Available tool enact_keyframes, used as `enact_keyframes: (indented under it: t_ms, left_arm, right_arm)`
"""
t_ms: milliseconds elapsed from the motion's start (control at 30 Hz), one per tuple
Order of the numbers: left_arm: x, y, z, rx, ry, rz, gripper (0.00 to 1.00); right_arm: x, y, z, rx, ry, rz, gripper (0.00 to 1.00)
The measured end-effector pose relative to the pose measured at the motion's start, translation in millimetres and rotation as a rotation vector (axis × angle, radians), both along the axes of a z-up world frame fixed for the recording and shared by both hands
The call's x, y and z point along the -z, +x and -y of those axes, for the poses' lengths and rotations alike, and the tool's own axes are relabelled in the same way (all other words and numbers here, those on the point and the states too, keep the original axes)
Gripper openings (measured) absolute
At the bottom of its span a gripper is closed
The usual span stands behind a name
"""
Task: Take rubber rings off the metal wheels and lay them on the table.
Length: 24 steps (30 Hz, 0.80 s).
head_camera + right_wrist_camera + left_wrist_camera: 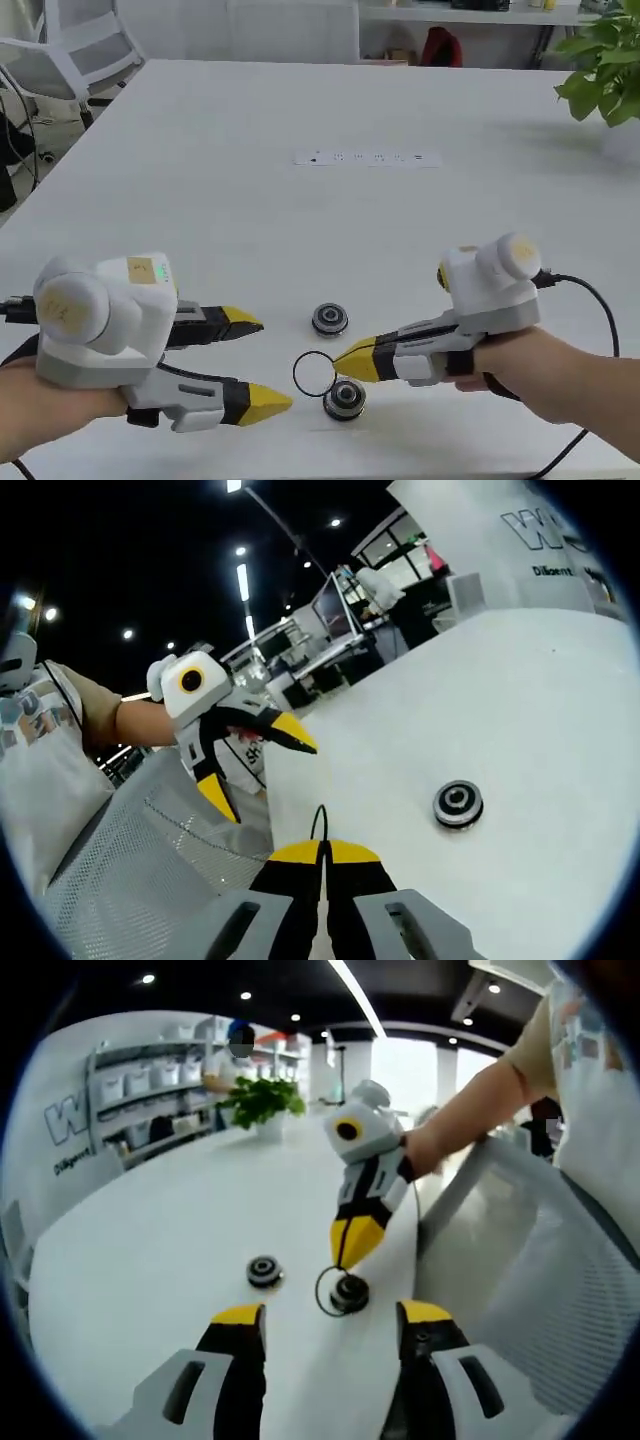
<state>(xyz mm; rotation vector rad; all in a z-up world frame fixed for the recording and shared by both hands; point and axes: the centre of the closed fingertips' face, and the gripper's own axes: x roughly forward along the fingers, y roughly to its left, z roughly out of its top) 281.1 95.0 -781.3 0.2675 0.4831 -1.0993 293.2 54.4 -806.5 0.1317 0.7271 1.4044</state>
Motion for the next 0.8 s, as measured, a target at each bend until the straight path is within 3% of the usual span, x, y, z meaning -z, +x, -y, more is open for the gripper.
enact_keyframes:
  t_ms: [100, 600, 800]
  left_arm:
    - [-1.2, -0.2, -3.4, -0.024, -0.025, -0.017, 0.56]
    - [0.4, -1.5, -20.6, -0.061, -0.011, -0.010, 0.59]
    - [3.2, -3.9, -25.1, -0.056, 0.002, -0.013, 0.59]
  right_arm:
    - [0.3, 1.0, -6.4, -0.003, -0.001, 0.003, 0.00]
    - [15.1, 1.9, -27.7, -0.019, -0.043, 0.021, 0.00]
    - [24.9, 3.7, -29.6, -0.014, -0.079, 0.048, 0.00]
